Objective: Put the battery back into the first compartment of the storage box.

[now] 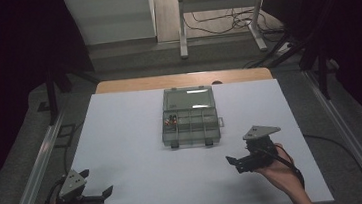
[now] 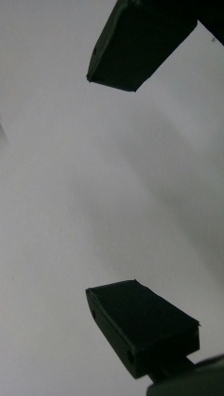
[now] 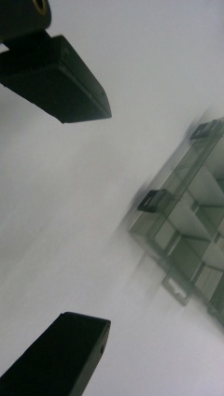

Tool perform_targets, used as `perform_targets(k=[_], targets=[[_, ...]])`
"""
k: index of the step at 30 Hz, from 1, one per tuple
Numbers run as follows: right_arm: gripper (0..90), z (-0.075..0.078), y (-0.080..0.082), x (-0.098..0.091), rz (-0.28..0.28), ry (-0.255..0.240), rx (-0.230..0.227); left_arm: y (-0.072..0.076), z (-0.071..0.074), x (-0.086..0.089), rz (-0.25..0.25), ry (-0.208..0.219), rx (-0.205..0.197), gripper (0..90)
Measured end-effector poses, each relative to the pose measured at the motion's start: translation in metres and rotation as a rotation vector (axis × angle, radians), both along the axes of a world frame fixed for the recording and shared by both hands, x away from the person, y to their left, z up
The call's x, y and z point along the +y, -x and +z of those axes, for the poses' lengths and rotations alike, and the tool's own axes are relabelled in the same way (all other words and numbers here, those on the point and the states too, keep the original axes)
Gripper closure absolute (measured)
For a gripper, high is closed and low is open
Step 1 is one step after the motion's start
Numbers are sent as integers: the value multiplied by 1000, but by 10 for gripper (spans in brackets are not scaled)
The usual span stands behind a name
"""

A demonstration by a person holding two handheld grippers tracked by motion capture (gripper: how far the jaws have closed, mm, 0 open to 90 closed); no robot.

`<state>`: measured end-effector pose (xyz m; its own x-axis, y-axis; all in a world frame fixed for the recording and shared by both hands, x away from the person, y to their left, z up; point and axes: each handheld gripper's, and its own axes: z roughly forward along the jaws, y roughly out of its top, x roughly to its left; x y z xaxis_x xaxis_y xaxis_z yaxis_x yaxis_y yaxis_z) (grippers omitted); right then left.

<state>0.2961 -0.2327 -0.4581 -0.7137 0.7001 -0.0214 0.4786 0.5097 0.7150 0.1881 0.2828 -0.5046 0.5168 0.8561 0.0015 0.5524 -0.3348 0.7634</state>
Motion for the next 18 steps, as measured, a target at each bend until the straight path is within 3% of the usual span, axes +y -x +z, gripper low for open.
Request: perform_targets(k=[10, 18], targets=[[0, -4, 20, -24, -44, 5, -34, 0, 0, 0, 2, -2, 2, 28], [0, -6, 38, -44, -117, -18, -62, 0, 0, 0, 3, -4, 2, 28]])
